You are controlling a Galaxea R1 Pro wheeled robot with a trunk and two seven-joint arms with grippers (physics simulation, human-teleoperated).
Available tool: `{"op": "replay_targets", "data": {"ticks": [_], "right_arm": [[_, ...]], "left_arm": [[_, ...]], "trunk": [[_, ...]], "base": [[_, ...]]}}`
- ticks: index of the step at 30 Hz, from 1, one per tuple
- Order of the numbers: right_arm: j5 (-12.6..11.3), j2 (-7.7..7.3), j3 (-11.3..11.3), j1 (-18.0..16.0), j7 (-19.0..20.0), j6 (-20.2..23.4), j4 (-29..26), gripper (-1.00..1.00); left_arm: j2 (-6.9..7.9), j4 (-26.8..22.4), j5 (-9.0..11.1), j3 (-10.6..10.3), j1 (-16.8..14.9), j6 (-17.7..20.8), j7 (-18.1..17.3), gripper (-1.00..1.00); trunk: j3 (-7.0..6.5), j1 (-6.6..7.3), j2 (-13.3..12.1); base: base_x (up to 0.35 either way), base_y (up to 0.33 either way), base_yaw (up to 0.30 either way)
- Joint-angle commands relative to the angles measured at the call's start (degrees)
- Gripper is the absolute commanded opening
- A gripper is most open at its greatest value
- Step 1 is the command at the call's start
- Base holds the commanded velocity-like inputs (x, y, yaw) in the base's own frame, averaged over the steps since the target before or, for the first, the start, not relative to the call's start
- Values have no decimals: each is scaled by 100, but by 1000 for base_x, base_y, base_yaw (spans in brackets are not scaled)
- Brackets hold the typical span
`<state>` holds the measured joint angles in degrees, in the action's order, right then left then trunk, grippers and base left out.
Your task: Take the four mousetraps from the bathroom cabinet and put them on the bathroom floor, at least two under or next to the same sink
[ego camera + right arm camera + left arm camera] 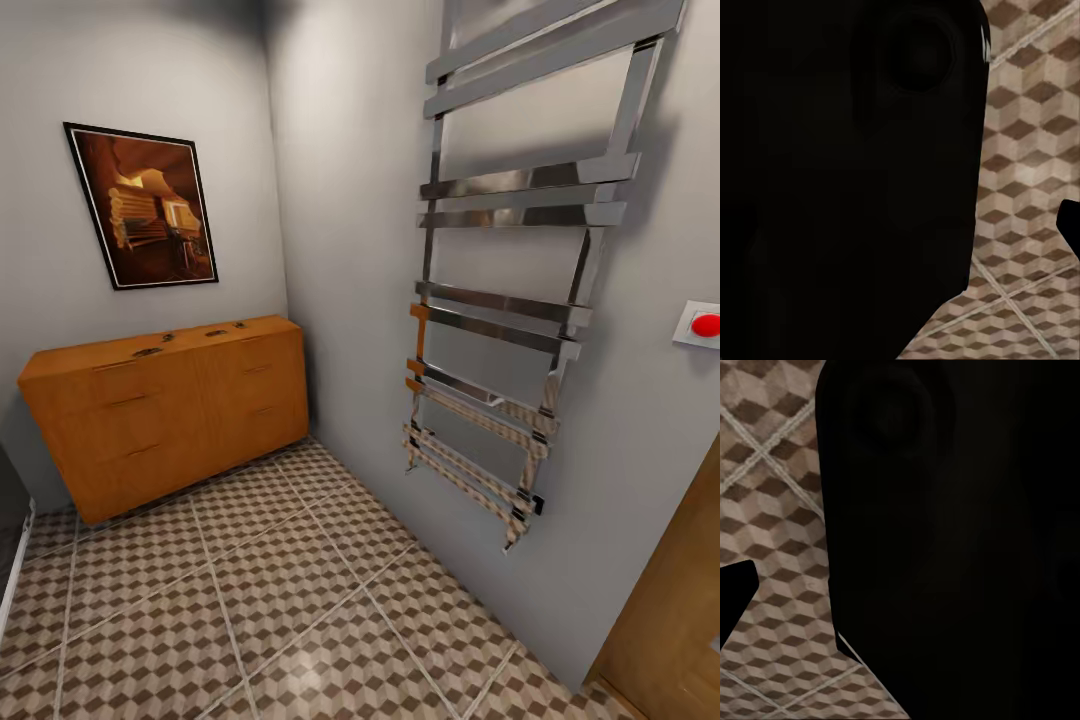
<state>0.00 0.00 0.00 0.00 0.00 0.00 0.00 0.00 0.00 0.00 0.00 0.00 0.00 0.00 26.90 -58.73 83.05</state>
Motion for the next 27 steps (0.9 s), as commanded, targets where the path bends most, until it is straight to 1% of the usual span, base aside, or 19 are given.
{"op": "replay_targets", "data": {"ticks": [1,5,7,10,19,27], "right_arm": [[17,33,27,-34,-2,-33,-33,100],[17,157,28,-46,-1,-156,-145,100],[17,160,27,-45,-1,-96,-140,100],[17,179,31,-46,0,-120,-155,100],[23,198,41,-47,-15,-407,-173,100],[26,194,43,-47,-17,-664,-175,100]], "left_arm": [[-19,-33,5,33,33,-33,-8,100],[-19,-43,7,39,35,-92,-8,100],[-21,-45,8,42,35,-55,-12,100],[-24,-53,8,43,35,-53,-15,100],[-26,-89,9,44,35,-99,-25,100],[-21,-348,9,44,35,-112,-20,100]], "trunk": [[3,0,3],[3,0,3],[3,0,3],[3,0,3],[3,0,3],[3,0,3]], "base": [[0,0,0],[0,0,0],[0,0,0],[0,0,0],[0,0,0],[0,0,0]]}}
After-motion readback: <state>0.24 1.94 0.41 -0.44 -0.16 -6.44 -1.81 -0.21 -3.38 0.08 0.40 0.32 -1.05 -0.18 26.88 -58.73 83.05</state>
